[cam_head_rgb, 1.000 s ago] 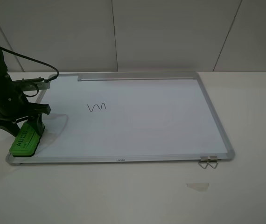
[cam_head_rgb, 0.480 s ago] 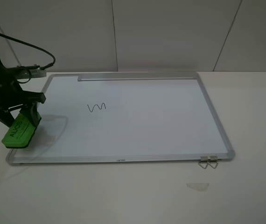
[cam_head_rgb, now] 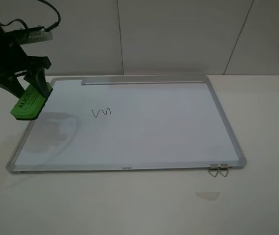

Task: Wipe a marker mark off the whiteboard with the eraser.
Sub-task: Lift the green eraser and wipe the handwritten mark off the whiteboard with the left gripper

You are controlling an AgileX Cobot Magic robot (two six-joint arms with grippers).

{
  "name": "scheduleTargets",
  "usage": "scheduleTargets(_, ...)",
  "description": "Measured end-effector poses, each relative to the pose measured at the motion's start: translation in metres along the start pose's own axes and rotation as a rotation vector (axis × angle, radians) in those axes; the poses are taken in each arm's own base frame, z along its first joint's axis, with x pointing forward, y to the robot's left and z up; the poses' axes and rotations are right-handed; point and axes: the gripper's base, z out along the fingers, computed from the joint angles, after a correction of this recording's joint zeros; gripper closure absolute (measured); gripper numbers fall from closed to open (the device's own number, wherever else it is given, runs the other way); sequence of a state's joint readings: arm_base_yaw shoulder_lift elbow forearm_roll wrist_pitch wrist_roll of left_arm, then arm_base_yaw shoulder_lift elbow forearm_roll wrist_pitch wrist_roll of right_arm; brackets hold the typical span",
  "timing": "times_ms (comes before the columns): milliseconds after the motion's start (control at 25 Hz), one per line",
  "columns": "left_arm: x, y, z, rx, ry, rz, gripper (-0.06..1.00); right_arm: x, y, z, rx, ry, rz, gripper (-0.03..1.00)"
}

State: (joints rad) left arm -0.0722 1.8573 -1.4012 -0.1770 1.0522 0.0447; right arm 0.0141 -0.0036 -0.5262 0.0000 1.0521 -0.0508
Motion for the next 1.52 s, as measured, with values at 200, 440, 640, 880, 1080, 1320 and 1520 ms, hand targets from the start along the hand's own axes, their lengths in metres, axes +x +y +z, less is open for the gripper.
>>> scheduleTargets(200, -0.024, -0.048, -0.023, 0.015, -0.096, 0.145, 0.35, 0.000, 0.000, 0.000, 0.000, 0.000, 0.000, 0.15)
scheduleTargets(440, -0.055, -0.114, -0.017, -0.002, -0.094, 0.310, 0.35, 0.000, 0.000, 0.000, 0.000, 0.000, 0.000, 0.15)
scheduleTargets(640, -0.076, -0.154, 0.014, -0.094, -0.117, 0.417, 0.35, 0.000, 0.000, 0.000, 0.000, 0.000, 0.000, 0.15)
scheduleTargets(880, -0.077, -0.174, 0.075, -0.130, -0.013, 0.460, 0.35, 0.000, 0.000, 0.000, 0.000, 0.000, 0.000, 0.15)
scheduleTargets(1080, -0.078, -0.171, 0.109, -0.137, 0.057, 0.451, 0.35, 0.000, 0.000, 0.000, 0.000, 0.000, 0.000, 0.15)
scheduleTargets(1320, -0.078, -0.169, 0.123, -0.145, 0.085, 0.449, 0.35, 0.000, 0.000, 0.000, 0.000, 0.000, 0.000, 0.15)
scheduleTargets(1520, -0.078, -0.164, 0.138, -0.172, 0.112, 0.454, 0.35, 0.000, 0.000, 0.000, 0.000, 0.000, 0.000, 0.15)
